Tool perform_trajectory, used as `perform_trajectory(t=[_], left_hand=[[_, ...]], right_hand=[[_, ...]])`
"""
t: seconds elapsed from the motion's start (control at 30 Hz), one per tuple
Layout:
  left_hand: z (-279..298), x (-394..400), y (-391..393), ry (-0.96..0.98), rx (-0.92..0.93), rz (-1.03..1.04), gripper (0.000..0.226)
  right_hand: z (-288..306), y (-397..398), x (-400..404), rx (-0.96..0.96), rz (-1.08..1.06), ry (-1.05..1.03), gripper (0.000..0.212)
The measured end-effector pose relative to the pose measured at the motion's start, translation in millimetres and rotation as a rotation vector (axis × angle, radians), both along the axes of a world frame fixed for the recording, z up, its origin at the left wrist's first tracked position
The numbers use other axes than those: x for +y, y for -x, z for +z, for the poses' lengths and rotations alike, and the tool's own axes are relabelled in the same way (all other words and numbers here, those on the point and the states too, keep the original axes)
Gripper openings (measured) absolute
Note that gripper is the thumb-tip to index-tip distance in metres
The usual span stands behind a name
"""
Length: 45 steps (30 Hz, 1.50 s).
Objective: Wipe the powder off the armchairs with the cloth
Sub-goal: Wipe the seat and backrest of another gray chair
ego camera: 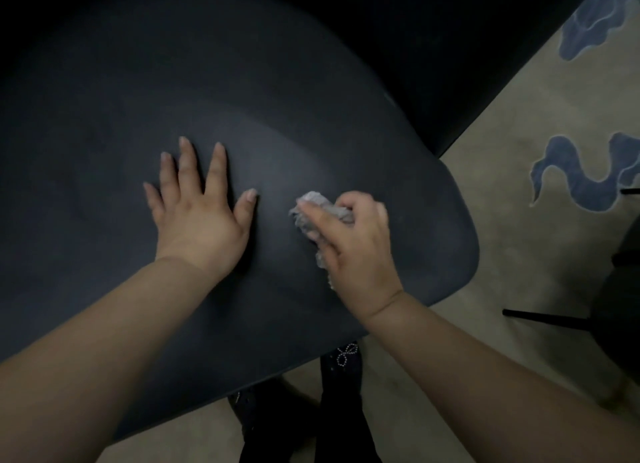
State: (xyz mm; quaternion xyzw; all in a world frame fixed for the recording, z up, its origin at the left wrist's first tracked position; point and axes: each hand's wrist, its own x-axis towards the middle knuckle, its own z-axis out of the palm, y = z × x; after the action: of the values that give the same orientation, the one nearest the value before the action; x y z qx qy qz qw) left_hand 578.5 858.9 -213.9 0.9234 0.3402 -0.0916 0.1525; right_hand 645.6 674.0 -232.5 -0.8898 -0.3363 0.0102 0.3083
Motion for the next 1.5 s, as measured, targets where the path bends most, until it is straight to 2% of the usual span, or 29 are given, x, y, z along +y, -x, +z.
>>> perform_trajectory(t=[0.07,0.17,0.2,0.23,0.3,0.37,0.4,0.43,0.5,0.57,0.6,0.63,0.7,0.77,0.83,0.9,0.93,0.97,1.03,1.07,1.1,1.17,1.23,1.3,1.33,1.37,1.4,1.43,1.5], left_hand=[[-0.7,0.0,0.0,-0.015,0.037,-0.023,0.078],[-3.3,1.9,-1.3,-0.009,0.085,-0.038,0.086],[-4.1,2.1,-1.8,-0.012,0.099,-0.040,0.087],[-4.7,2.1,-2.2,-0.014,0.111,-0.042,0.088],[-6.4,2.3,-3.5,-0.016,0.129,-0.045,0.087],[-6.7,3.1,-3.9,-0.013,0.146,-0.047,0.087],[-6.9,3.6,-3.9,-0.009,0.151,-0.048,0.087],[-7.3,4.1,-3.9,-0.003,0.154,-0.048,0.087],[-7.2,3.9,-4.1,0.011,0.157,-0.052,0.087],[-7.7,3.6,-3.7,0.021,0.166,-0.051,0.087],[-7.8,3.5,-3.7,0.024,0.171,-0.049,0.086],[-8.1,3.3,-3.8,0.027,0.174,-0.048,0.086],[-7.9,2.8,-4.1,0.030,0.169,-0.047,0.086],[-8.0,3.6,-3.2,0.034,0.148,-0.048,0.085],[-6.5,4.6,-0.9,0.049,0.093,-0.045,0.084],[-2.7,6.4,3.3,0.076,0.007,-0.034,0.078],[-0.8,8.6,5.8,0.087,-0.032,-0.033,0.074],[0.9,10.9,8.3,0.092,-0.065,-0.040,0.070],[3.0,15.7,14.6,0.086,-0.104,-0.068,0.064],[3.5,17.2,18.2,0.080,-0.119,-0.077,0.062],[4.1,17.9,21.4,0.076,-0.131,-0.079,0.061],[6.6,17.4,28.4,0.078,-0.145,-0.067,0.060],[9.7,16.4,36.4,0.084,-0.167,-0.045,0.058],[12.8,17.2,45.8,0.082,-0.188,-0.022,0.056],[14.0,18.6,51.3,0.079,-0.193,-0.006,0.055],[15.2,20.5,57.0,0.077,-0.193,0.014,0.054],[15.9,23.0,62.8,0.077,-0.189,0.038,0.053],[16.2,26.0,68.8,0.080,-0.180,0.063,0.053],[16.0,34.0,80.8,0.084,-0.162,0.097,0.053]], right_hand=[[-1.5,-13.8,-2.9,-0.021,0.006,0.014,0.040],[-6.4,-46.3,-1.8,0.018,-0.353,-0.037,0.041],[-6.8,-47.9,3.1,0.045,-0.404,-0.061,0.042],[-6.2,-41.7,10.6,0.081,-0.365,-0.056,0.041],[-2.7,-14.6,24.5,0.086,-0.102,0.017,0.037],[-2.9,8.1,19.9,0.021,0.139,0.032,0.036],[-2.0,5.5,13.7,0.003,0.168,0.027,0.034],[-5.9,-3.8,4.6,0.008,0.119,0.012,0.031],[-9.1,-31.4,-14.6,-0.072,-0.149,0.060,0.024],[-8.5,-47.5,-24.4,-0.041,-0.404,0.061,0.033],[-10.3,-47.3,-26.1,-0.028,-0.429,0.037,0.036],[-9.1,-41.3,-22.7,0.006,-0.389,0.032,0.036],[-6.5,-12.4,-7.5,0.051,-0.186,0.042,0.028],[-3.5,19.0,5.5,0.079,0.023,0.020,0.028],[-7.3,33.1,6.0,0.020,0.238,0.051,0.028],[-15.8,16.0,-6.1,-0.041,0.199,0.032,0.015],[-14.6,1.3,-13.5,-0.120,0.089,0.094,0.006],[-12.4,-13.1,-21.2,-0.145,-0.052,0.145,0.006],[-10.6,-24.0,-29.1,-0.137,-0.239,0.118,0.035],[-12.3,-22.5,-30.5,-0.112,-0.310,0.107,0.042],[-10.5,-13.1,-26.0,-0.094,-0.316,0.100,0.040],[-13.8,22.6,-3.5,0.034,-0.185,0.076,0.030],[-10.7,57.1,15.7,0.087,-0.001,0.057,0.035],[-11.5,71.6,22.2,0.068,0.208,-0.016,0.021],[-10.5,65.8,22.6,0.074,0.203,-0.016,0.011],[-13.2,50.7,20.2,0.031,0.158,0.009,0.018],[-12.5,30.0,14.5,-0.036,0.049,0.060,0.029],[-11.5,6.8,12.8,-0.046,-0.084,0.072,0.031],[-8.3,-28.8,19.9,-0.118,-0.252,0.148,0.016]])
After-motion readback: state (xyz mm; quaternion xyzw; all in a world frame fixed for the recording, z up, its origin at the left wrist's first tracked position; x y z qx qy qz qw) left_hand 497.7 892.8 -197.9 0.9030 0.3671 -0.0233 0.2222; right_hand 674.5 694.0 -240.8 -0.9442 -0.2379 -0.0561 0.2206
